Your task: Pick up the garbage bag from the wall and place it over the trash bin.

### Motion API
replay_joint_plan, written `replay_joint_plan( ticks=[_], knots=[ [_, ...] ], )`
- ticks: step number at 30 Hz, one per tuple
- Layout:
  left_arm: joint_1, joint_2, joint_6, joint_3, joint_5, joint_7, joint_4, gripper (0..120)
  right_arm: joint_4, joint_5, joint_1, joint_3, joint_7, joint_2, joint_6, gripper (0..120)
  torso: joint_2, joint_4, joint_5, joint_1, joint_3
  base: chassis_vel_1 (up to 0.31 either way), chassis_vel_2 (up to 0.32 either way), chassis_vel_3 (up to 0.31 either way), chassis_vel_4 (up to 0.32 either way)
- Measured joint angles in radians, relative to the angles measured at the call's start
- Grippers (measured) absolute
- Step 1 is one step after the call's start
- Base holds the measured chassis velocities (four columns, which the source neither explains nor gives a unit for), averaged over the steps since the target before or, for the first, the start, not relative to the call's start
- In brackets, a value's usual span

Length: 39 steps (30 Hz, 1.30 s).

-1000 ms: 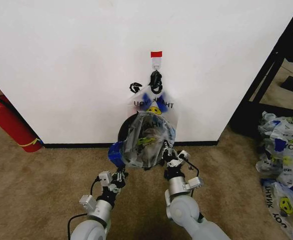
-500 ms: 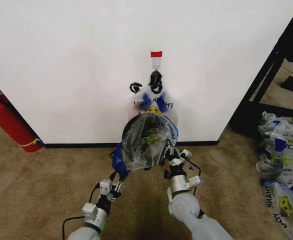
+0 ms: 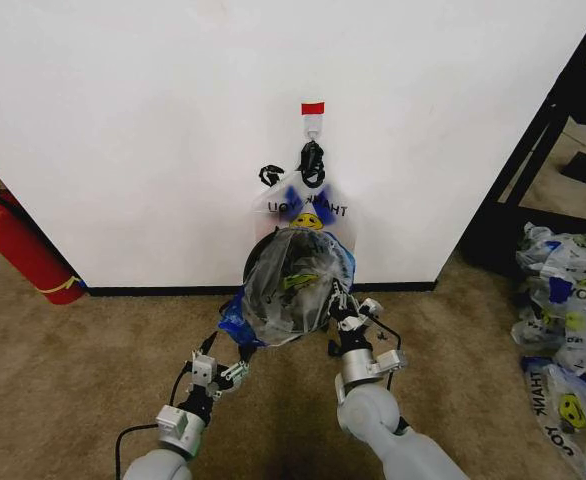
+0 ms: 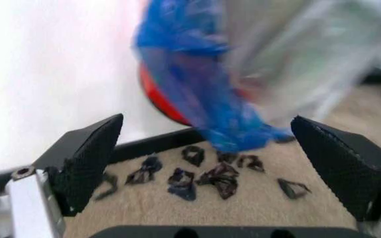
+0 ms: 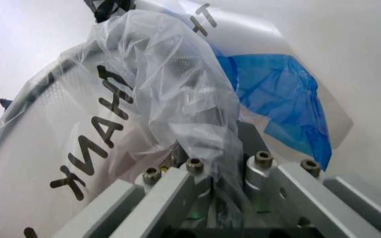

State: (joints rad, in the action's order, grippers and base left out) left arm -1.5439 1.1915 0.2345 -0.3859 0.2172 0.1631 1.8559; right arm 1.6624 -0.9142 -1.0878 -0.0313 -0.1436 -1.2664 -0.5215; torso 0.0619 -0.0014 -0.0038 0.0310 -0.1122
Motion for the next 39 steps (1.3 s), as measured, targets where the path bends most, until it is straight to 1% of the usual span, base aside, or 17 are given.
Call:
replay_joint_plan(
  ticks=[3, 5, 9, 11, 12, 14, 15, 16, 20, 22, 23, 26, 32, 36, 37, 38, 39],
  knots=[
    [-0.002, -0.018, 0.024, -0.032, -0.046, 0.065, 0.000, 100, -0.012, -0.006, 0.011, 0.002, 0.005, 0.000, 0.005, 0, 0.000, 0.0001, -0.0001, 0.000, 0.000, 0.000, 0.000, 0.000, 0.000],
    [0.000, -0.027, 0.030, -0.043, -0.046, 0.074, 0.000, 100, -0.018, -0.010, 0.014, 0.004, 0.014, 0.003, 0.006, 0, 0.000, 0.0001, -0.0001, 0.000, 0.000, 0.000, 0.000, 0.000, 0.000],
    [0.013, -0.054, 0.033, -0.077, 0.013, 0.080, 0.018, 100, -0.040, -0.030, 0.023, 0.009, 0.070, 0.018, 0.012, 0, 0.000, 0.0000, -0.0001, 0.000, 0.000, 0.000, 0.000, 0.000, 0.000],
    [0.020, -0.064, 0.023, -0.095, 0.059, 0.089, 0.042, 100, -0.065, -0.047, 0.032, 0.017, 0.130, 0.030, 0.014, 0, 0.000, -0.0001, 0.0000, 0.000, 0.000, 0.000, 0.000, 0.000, 0.000],
    [0.025, -0.071, 0.010, -0.105, 0.088, 0.095, 0.058, 100, -0.088, -0.060, 0.039, 0.022, 0.179, 0.037, 0.014, 0, 0.000, 0.0000, 0.0001, 0.000, 0.000, 0.000, 0.000, 0.000, 0.000],
    [0.038, -0.087, -0.009, -0.116, 0.122, 0.115, 0.074, 100, -0.142, -0.127, 0.057, 0.036, 0.322, 0.054, 0.026, 0, 0.000, 0.0000, 0.0001, 0.000, 0.000, 0.000, 0.000, 0.000, 0.000],
    [0.038, -0.087, -0.009, -0.116, 0.122, 0.115, 0.074, 100, -0.142, -0.127, 0.057, 0.036, 0.322, 0.054, 0.026, 0, 0.000, 0.0000, 0.0001, 0.000, 0.000, 0.000, 0.000, 0.000, 0.000],
    [0.045, -0.095, -0.013, -0.120, 0.129, 0.136, 0.074, 100, -0.160, -0.156, 0.063, 0.042, 0.374, 0.061, 0.038, 0, 0.000, -0.0001, 0.0000, 0.000, 0.000, 0.000, 0.000, 0.000, 0.000],
    [0.059, -0.133, 0.001, -0.133, 0.115, 0.290, 0.050, 93, -0.265, -0.267, 0.103, 0.070, 0.608, 0.081, 0.091, 0, 0.000, -0.0001, 0.0000, 0.000, 0.000, 0.000, 0.000, 0.000, 0.000],
    [0.059, -0.146, 0.008, -0.135, 0.096, 0.349, 0.043, 93, -0.299, -0.289, 0.117, 0.081, 0.689, 0.086, 0.110, 0, 0.000, 0.0000, 0.0000, 0.000, 0.000, 0.000, 0.000, 0.000, 0.000],
    [0.059, -0.146, 0.008, -0.135, 0.096, 0.349, 0.043, 93, -0.299, -0.289, 0.117, 0.081, 0.689, 0.086, 0.110, 0, 0.000, 0.0000, 0.0000, 0.000, 0.000, 0.000, 0.000, 0.000, 0.000],
    [0.067, -0.155, 0.010, -0.133, 0.086, 0.412, 0.038, 93, -0.324, -0.294, 0.125, 0.086, 0.745, 0.089, 0.127, 0, 0.000, 0.0001, 0.0001, 0.000, 0.000, 0.000, 0.000, 0.000, 0.000],
    [0.096, -0.156, -0.015, -0.103, 0.089, 0.428, 0.039, 92, -0.329, -0.282, 0.124, 0.089, 0.746, 0.084, 0.126, 0, 0.000, 0.0000, 0.0000, 0.000, 0.000, 0.000, 0.000, 0.000, 0.000],
    [0.109, -0.154, -0.039, -0.076, 0.104, 0.429, 0.045, 81, -0.318, -0.272, 0.115, 0.094, 0.734, 0.081, 0.119, 0, 0.000, -0.0001, -0.0001, 0.000, 0.000, 0.000, 0.000, 0.000, 0.000],
    [0.109, -0.153, -0.051, -0.068, 0.111, 0.430, 0.050, 74, -0.314, -0.271, 0.114, 0.095, 0.731, 0.081, 0.118, 0, 0.000, -0.0001, -0.0001, 0.000, 0.000, 0.000, 0.000, 0.000, 0.000],
    [0.109, -0.152, -0.059, -0.063, 0.116, 0.430, 0.053, 71, -0.312, -0.269, 0.112, 0.095, 0.729, 0.081, 0.117, 0, 0.000, 0.0000, 0.0000, 0.000, 0.000, 0.000, 0.000, 0.000, 0.000],
    [0.109, -0.152, -0.059, -0.063, 0.116, 0.430, 0.053, 71, -0.312, -0.269, 0.112, 0.095, 0.729, 0.081, 0.117, 0, 0.000, 0.0000, 0.0000, 0.000, 0.000, 0.000, 0.000, 0.000, 0.000]
  ],
)
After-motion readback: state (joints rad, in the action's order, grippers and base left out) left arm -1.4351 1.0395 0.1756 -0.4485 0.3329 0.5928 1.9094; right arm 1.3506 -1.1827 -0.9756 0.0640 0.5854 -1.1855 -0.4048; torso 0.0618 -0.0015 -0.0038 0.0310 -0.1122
